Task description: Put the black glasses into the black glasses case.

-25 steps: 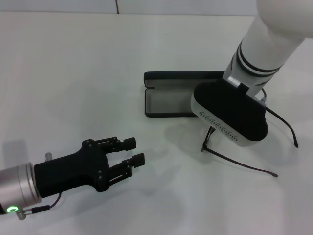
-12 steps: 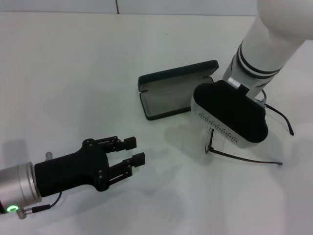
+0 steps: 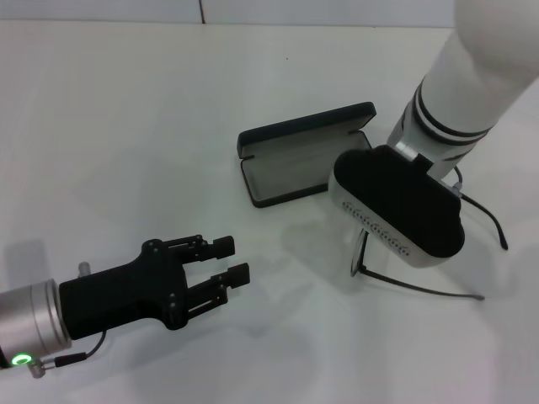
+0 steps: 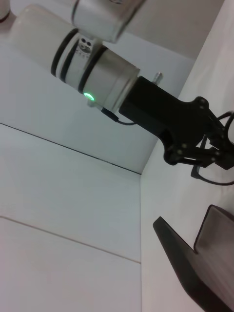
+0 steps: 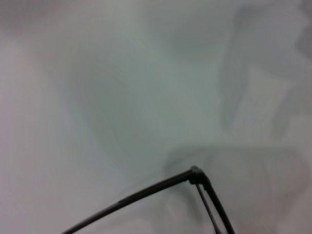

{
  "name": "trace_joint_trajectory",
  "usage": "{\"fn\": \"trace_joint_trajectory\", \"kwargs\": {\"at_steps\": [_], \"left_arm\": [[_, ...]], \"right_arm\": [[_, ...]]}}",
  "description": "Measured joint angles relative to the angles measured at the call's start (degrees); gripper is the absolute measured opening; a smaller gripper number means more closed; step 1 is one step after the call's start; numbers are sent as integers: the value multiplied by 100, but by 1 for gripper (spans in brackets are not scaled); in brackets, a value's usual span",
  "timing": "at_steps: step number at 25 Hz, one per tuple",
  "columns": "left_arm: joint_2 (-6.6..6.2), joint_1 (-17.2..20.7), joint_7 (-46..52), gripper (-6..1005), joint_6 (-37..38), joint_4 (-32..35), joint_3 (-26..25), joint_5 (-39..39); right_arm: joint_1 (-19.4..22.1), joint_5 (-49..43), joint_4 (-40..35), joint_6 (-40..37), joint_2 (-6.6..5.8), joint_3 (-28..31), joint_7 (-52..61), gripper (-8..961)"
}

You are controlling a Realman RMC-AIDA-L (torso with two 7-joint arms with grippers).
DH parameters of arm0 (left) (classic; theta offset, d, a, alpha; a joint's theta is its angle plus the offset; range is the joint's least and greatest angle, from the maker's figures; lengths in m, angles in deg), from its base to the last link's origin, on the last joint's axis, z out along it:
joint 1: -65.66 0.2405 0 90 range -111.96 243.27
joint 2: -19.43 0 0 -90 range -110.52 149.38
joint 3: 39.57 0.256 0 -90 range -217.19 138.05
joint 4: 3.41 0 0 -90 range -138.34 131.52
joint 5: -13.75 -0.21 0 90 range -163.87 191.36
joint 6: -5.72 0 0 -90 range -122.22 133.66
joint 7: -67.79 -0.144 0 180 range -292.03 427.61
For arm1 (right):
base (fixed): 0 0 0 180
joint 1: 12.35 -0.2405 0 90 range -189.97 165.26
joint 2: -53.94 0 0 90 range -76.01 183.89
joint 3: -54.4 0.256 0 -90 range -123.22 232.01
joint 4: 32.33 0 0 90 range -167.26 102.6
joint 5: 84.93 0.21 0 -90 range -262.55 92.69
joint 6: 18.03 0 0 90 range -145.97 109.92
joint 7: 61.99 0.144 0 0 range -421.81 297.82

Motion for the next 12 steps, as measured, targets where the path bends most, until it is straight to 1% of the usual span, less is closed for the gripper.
{"fn": "trace_joint_trajectory", "kwargs": {"at_steps": [3,6,9,10,11,12], "left_arm": [[0,1,0,459,31,-6,19,0],[5,-24,0,459,85,-53,31,9],[7,-48,-35,459,294,-72,31,33],[10,-57,-71,459,389,-69,24,42],[12,-77,-108,459,487,-63,16,59],[13,-96,-128,459,550,-58,8,86]], "right_arm": [[123,16,-267,-241,0,335,192,123],[279,125,-571,-571,0,912,449,121],[455,278,-847,-872,0,1632,817,120],[517,316,-900,-900,0,1791,893,119],[627,362,-977,-934,-1,2012,988,119],[859,443,-1116,-940,-4,2344,1069,118]]}}
